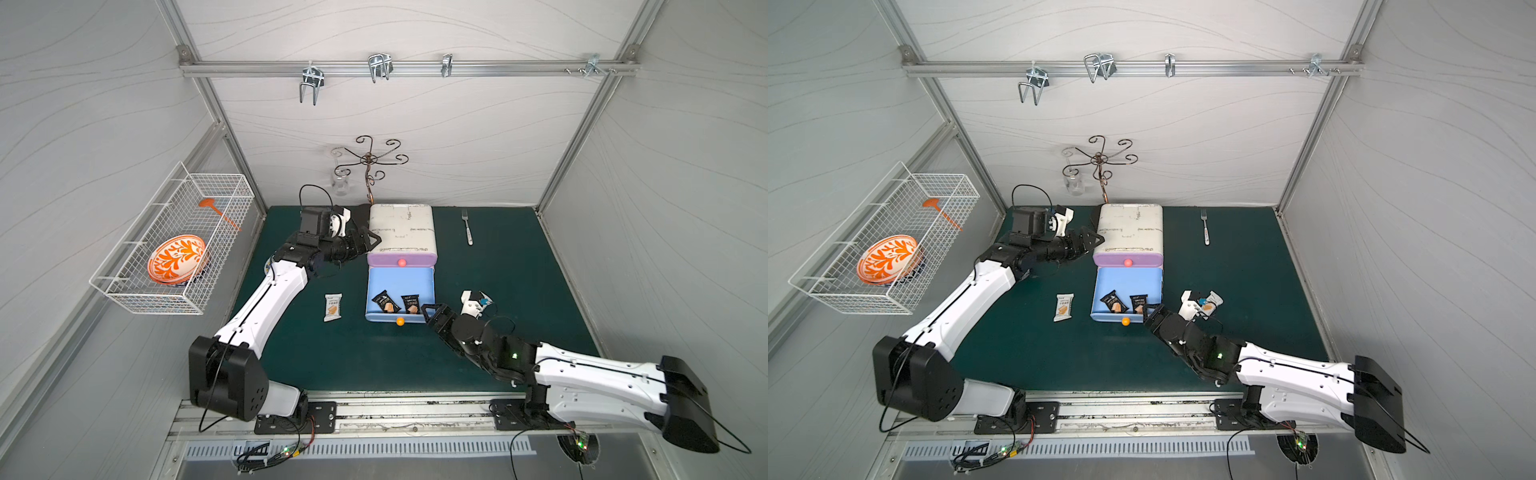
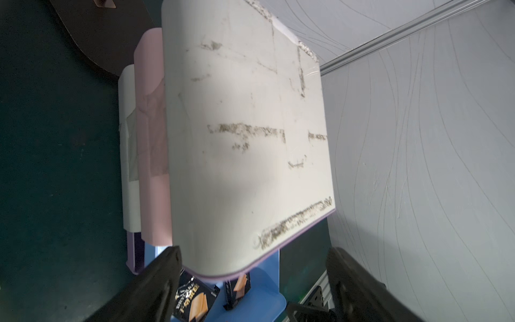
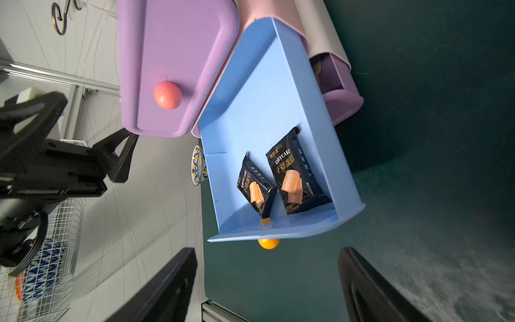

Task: Take the cookies out of the drawer
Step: Pick up the cookie from the drawer.

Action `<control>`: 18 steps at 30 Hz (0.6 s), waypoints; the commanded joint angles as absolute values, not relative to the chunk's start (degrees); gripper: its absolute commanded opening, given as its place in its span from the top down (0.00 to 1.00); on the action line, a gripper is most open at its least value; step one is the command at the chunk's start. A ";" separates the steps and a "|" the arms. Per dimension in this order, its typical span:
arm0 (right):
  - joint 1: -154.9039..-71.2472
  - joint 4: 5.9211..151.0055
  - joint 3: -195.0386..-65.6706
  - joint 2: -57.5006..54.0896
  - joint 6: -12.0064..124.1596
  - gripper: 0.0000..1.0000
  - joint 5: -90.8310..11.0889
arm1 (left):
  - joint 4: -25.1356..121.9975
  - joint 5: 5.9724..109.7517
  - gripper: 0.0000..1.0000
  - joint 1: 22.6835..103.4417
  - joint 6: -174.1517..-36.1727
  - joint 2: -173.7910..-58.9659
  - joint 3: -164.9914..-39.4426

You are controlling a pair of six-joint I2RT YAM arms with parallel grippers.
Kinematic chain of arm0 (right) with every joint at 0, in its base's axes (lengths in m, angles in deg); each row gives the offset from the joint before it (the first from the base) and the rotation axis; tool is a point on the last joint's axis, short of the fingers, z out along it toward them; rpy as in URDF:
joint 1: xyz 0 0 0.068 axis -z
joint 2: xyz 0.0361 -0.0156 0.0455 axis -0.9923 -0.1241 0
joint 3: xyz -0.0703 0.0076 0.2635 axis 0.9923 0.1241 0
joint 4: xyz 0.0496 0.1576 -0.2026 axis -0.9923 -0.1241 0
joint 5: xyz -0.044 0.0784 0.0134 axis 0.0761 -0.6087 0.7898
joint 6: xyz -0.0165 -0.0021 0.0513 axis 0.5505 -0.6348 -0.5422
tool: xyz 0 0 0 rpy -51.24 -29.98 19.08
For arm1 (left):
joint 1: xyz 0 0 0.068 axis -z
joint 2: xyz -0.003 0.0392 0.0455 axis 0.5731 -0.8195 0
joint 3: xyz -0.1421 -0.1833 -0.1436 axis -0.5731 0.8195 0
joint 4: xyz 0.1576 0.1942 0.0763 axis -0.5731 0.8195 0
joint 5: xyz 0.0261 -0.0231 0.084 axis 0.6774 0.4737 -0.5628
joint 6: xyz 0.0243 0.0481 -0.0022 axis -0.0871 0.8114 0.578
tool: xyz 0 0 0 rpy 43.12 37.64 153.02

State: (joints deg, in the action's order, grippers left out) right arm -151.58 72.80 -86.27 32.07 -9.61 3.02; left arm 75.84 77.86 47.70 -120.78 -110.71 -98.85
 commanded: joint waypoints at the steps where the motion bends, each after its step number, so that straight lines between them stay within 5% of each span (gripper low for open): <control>1: -150.78 60.89 -87.98 36.96 -8.00 0.15 2.42 | 78.17 75.83 0.13 47.32 -119.40 -104.33 -96.61; 10: -133.88 38.52 -108.67 33.94 8.61 0.15 -21.53 | 88.51 72.98 0.17 50.67 -117.56 -94.57 -88.61; 18: -133.00 26.90 -129.33 16.63 20.86 0.16 -33.01 | 86.58 68.17 0.23 53.16 -121.98 -90.63 -83.79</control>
State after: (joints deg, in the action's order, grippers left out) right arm -132.65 34.86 -126.83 19.41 14.35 -26.20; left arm 88.51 71.19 52.24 -120.89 -92.41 -83.74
